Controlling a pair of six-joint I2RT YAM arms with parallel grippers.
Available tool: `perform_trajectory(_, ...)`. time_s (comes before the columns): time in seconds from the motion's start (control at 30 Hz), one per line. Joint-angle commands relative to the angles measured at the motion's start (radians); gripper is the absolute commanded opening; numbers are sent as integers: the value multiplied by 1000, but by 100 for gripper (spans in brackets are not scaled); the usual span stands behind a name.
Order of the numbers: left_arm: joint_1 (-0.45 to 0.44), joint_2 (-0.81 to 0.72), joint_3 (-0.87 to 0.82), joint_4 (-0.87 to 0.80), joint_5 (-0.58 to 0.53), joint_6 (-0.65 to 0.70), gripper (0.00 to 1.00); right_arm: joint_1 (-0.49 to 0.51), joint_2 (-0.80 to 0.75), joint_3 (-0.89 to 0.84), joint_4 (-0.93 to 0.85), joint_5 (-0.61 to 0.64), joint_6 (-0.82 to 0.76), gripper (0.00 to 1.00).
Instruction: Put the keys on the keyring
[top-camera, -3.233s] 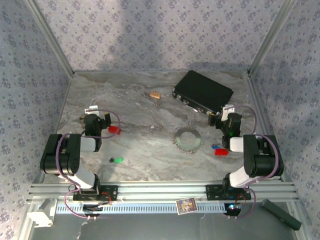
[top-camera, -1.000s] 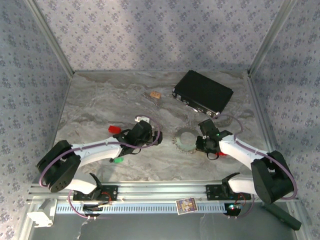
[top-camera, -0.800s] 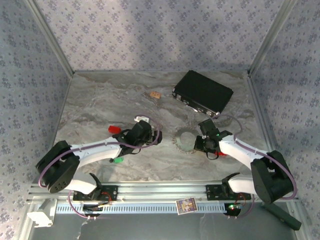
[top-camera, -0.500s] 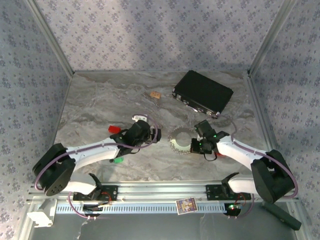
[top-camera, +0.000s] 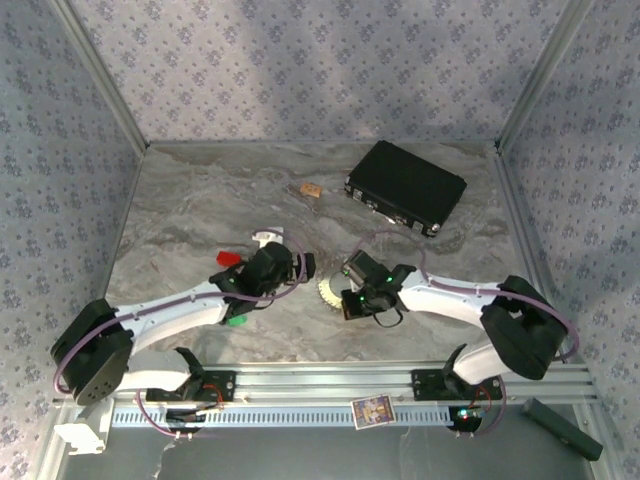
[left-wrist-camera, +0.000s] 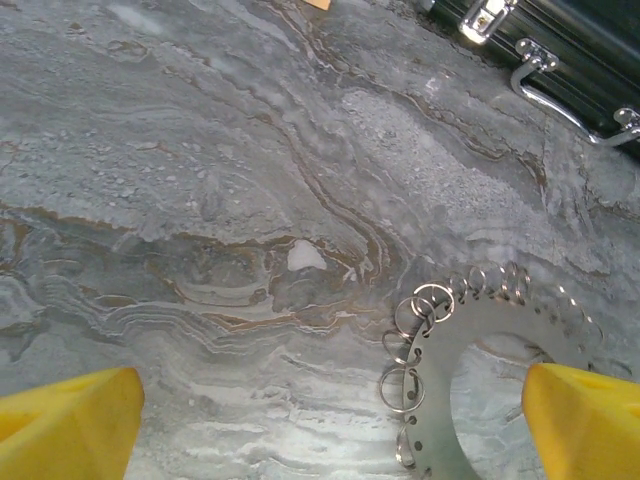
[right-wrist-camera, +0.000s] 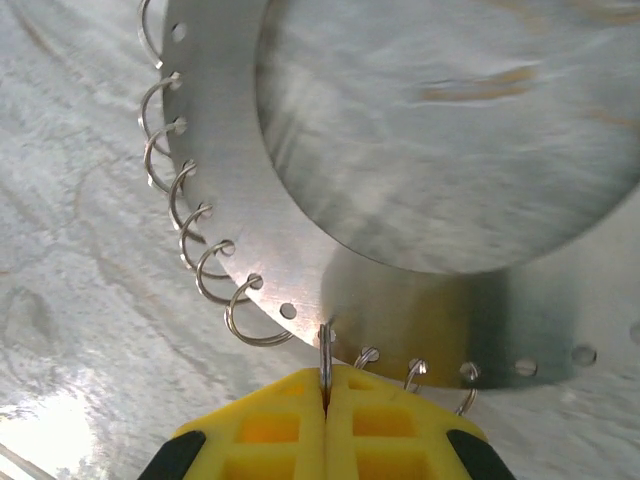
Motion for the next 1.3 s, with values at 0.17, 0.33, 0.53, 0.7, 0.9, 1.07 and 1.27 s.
perform_trajectory(0.17, -6, -58, -32, -20, -74, -26, 97, 112, 65, 63, 11, 27, 54, 0)
perform_trajectory(0.33, -7, -75, -32, -40, -91, -24, 98, 96, 14, 100, -67, 73, 19, 40)
perform_trajectory(0.53, -7, -79, -20, -67, -99, -12, 98, -3, -111, 134, -241, 203, -174, 43)
perform_trajectory(0.7, -6, -80, -19, -60, -93, -8, 98, -105, -117, 150, -319, 258, -416, 41)
perform_trajectory(0.9, -6, -97, -25, -76, -94, -12, 98, -97, 12, 240, -345, 258, -493, 33)
perform_trajectory(1.07, -6, -136, -54, -82, -104, -24, 98, -72, 128, 285, -327, 287, -479, 21)
perform_trajectory(1.27, -6, -171, -74, -96, -117, -30, 98, -45, 218, 337, -327, 327, -482, 20)
